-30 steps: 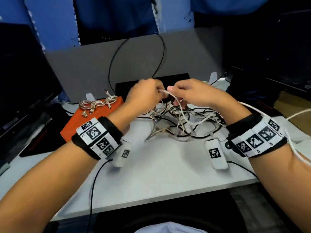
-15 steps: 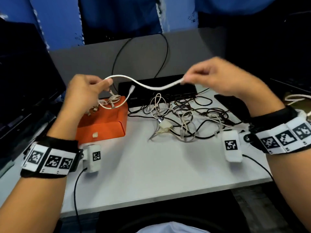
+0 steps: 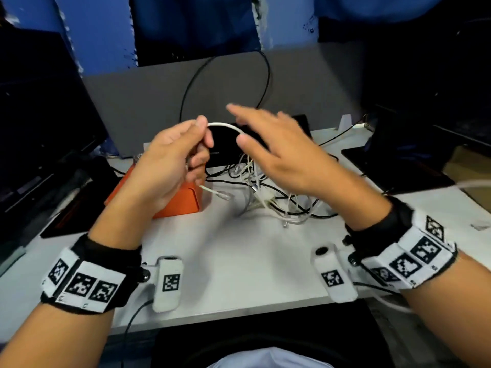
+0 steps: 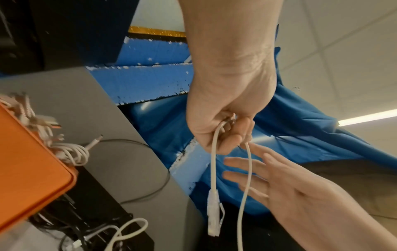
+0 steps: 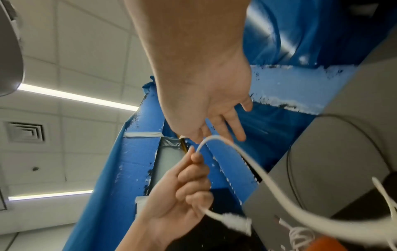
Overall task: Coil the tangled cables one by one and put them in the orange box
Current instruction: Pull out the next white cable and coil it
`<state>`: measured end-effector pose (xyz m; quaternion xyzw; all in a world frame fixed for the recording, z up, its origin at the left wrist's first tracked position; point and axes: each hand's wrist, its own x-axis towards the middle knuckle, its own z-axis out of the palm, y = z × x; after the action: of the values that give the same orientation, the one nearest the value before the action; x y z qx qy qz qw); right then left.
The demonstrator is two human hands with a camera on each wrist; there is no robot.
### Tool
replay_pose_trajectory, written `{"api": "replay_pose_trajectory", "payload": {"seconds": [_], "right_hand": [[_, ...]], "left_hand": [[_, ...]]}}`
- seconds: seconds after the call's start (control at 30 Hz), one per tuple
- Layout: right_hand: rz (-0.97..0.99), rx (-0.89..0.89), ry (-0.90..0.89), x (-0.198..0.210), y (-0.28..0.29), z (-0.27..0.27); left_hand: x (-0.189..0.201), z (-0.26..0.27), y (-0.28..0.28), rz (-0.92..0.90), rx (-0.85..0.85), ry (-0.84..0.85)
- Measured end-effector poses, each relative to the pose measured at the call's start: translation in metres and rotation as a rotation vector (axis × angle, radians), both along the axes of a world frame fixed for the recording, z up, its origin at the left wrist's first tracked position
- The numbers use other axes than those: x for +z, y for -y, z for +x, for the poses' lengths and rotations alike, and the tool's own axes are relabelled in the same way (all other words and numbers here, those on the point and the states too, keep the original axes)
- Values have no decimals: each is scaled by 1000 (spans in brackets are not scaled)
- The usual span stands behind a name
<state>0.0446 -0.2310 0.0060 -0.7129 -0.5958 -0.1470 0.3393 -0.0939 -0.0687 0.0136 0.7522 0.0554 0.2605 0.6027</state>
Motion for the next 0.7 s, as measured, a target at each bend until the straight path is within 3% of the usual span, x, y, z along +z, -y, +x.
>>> {"api": "replay_pose_trajectory", "payload": {"seconds": [0.13,0.27,0.4,0.5,0.57,0.63,0.7], "right_hand": [[-27,69,-154,-6,-1,1],[226,-19,-283,-2,1,21],[314,-79,-397,2,4,33],[130,-15,-465,-4,0,21],[-128,88,-562,-9,-2,2],[-417,227,-676,-15,-3,-18],[-601,355,-710,-19,-1,-31]], "left_hand": [[3,0,14,-98,-86,-5],[7,-5,11,-315,-251,81],[6,-6,14,-281,-309,162],[6,-4,23,-351,-318,259],[8,-2,25,-403,-273,335],[7,0,24,-336,-158,373],[4,1,23,-159,-26,364]]}}
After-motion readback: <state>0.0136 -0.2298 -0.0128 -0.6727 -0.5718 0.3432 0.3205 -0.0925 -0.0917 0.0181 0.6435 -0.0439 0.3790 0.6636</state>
